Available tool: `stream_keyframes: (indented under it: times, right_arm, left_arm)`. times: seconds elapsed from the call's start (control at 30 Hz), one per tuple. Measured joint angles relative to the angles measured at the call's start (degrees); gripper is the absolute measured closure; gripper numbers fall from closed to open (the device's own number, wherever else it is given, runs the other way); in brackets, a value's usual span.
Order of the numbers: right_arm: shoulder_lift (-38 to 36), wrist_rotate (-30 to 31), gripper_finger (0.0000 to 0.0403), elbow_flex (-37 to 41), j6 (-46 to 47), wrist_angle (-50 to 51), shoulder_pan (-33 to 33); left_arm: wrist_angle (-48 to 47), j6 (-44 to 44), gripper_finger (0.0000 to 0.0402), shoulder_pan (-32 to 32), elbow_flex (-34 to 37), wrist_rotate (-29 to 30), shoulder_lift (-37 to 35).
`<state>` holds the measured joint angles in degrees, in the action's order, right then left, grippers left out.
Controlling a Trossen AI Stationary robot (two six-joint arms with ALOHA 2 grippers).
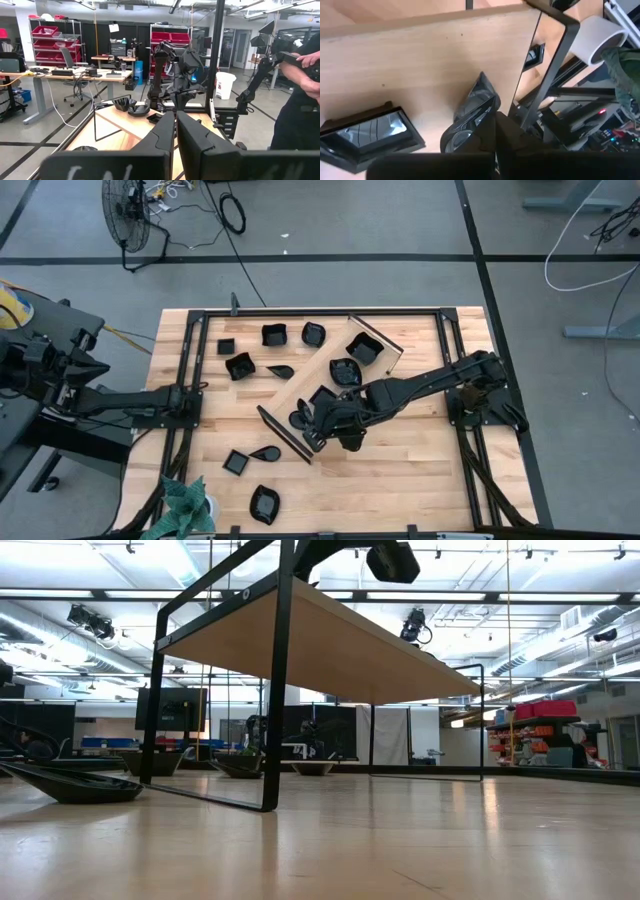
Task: Pick & Place Mini shaped plates
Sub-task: Stack the black teardrop shaped plate on top of the black teardrop shaped plate on the shelf
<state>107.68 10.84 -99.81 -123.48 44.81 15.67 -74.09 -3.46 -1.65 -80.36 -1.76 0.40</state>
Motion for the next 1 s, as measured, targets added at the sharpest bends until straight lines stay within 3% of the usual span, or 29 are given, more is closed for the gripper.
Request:
stream_keyframes:
  times: [0.23,1.0]
  right_arm:
    - [0.00,-3.33,0.0403,0.00,0.26,0.30,0.06]
    - [0.00,-5.87,0.0395,0.00,0.00,-0.67,0.08]
  left_arm:
    - [0.00,0.00,0.0376,0.00,0.00,0.00,0.00]
    - [0.01,0.00,0.0376,0.02,0.00,-0.02,0.00]
